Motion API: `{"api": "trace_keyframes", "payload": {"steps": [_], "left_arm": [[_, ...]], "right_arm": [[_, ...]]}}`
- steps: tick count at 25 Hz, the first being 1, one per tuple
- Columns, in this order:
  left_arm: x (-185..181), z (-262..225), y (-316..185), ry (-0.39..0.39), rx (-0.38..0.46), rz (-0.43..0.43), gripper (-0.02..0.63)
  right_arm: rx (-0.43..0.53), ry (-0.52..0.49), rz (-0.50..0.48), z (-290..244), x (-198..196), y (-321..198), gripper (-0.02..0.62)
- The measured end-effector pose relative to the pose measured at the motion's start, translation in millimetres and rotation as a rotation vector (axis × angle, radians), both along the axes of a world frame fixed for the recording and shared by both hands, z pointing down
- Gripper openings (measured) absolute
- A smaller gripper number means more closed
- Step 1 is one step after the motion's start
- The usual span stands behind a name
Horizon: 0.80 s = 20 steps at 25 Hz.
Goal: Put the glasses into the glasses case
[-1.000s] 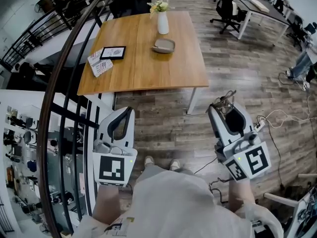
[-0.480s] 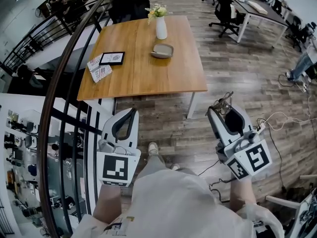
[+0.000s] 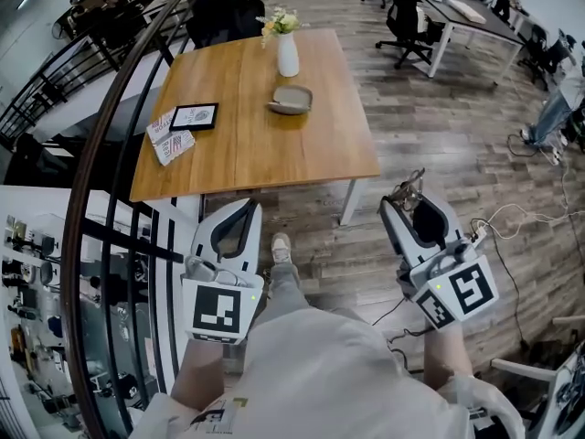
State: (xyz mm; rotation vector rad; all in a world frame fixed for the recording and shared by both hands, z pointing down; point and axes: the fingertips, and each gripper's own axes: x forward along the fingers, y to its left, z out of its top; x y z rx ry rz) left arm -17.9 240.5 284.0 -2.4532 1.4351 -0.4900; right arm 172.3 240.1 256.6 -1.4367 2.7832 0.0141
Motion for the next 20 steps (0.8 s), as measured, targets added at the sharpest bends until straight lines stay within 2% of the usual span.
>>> {"api": "trace_keyframes", "payload": {"steps": [6,12,16,20], "left_arm": [[-19,7,-63,0.037,-0.058,-0.021,0.018],[-45,14,-146,-0.008,-0.059,0.003,0.018],[-61,23,-205,0.011,-0.109,0.002,0.018],[-80,26,-267,-0.017,-0.092,0.065,0.018]], "right_arm": [[-0.035,0.023,0.011,11,-19,-63,0.171],[-0.083,0.049,0.025,20,-47,-143,0.172],[-0.104,0.058,0.040,26,-66,-203,0.172],[-0.133,0.076,0.044,31,-93,-266,0.172]]}}
